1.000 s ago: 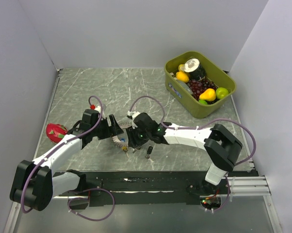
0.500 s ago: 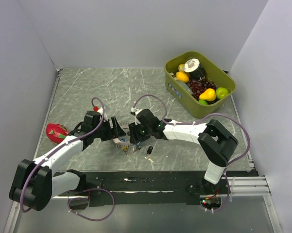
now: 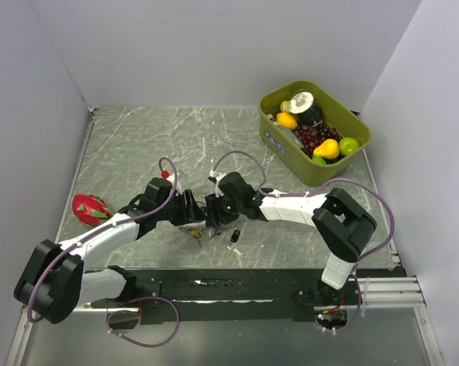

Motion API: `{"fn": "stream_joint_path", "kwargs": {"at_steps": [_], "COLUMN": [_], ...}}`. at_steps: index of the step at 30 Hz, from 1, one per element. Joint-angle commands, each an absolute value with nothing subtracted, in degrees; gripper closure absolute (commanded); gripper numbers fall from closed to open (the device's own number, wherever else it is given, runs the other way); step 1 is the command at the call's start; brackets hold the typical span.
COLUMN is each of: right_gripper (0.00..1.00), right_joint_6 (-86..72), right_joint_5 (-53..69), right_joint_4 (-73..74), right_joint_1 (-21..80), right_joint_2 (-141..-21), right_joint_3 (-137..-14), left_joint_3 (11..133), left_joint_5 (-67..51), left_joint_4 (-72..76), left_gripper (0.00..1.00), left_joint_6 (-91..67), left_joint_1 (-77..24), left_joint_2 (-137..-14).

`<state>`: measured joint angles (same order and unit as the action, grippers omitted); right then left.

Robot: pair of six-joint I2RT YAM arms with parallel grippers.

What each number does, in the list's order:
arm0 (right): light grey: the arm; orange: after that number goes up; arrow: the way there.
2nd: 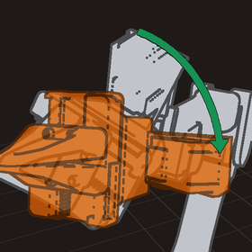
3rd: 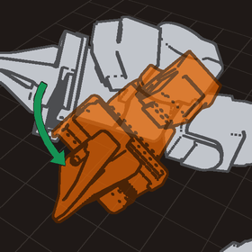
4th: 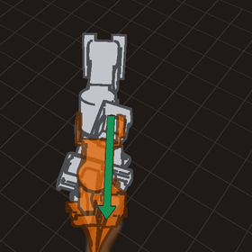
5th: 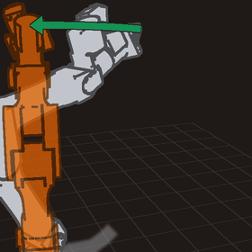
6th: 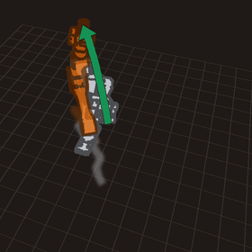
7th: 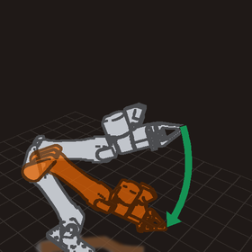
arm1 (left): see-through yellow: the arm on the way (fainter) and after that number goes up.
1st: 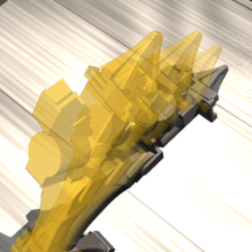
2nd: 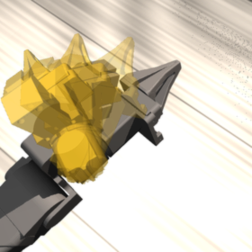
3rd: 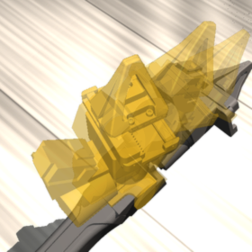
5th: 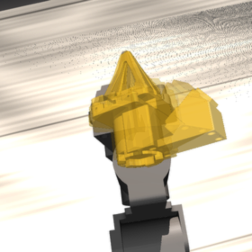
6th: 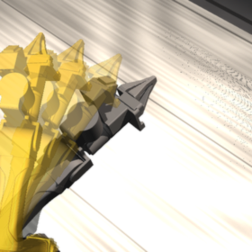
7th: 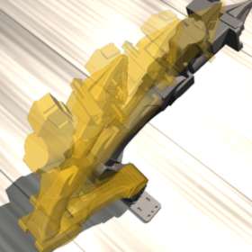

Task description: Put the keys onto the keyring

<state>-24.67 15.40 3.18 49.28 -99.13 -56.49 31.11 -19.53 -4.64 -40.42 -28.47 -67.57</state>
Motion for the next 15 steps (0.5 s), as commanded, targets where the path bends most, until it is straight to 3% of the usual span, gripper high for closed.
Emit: {"fn": "stream_joint_path", "kwargs": {"at_steps": [1,15], "right_gripper": [0.46,0.47], "right_joint_6": [-25.14,-26.81], "right_joint_5": [14.33,17.14], "right_joint_4": [2.98,-1.41], "right_joint_1": [49.39,45.27], "right_joint_2": [-95.54,-90.44], "right_joint_3": [-55.72,-48.60], "left_joint_3": [31.64,25.31], "left_joint_5": [-18.72,-17.49], "left_joint_4": [-1.15,9.93], "left_gripper": [0.50,0.59], "left_joint_6": [-41.49,-39.55], "left_joint_1": [-30.05,-31.29], "left_joint_2": [-69.43,-74.17]}}
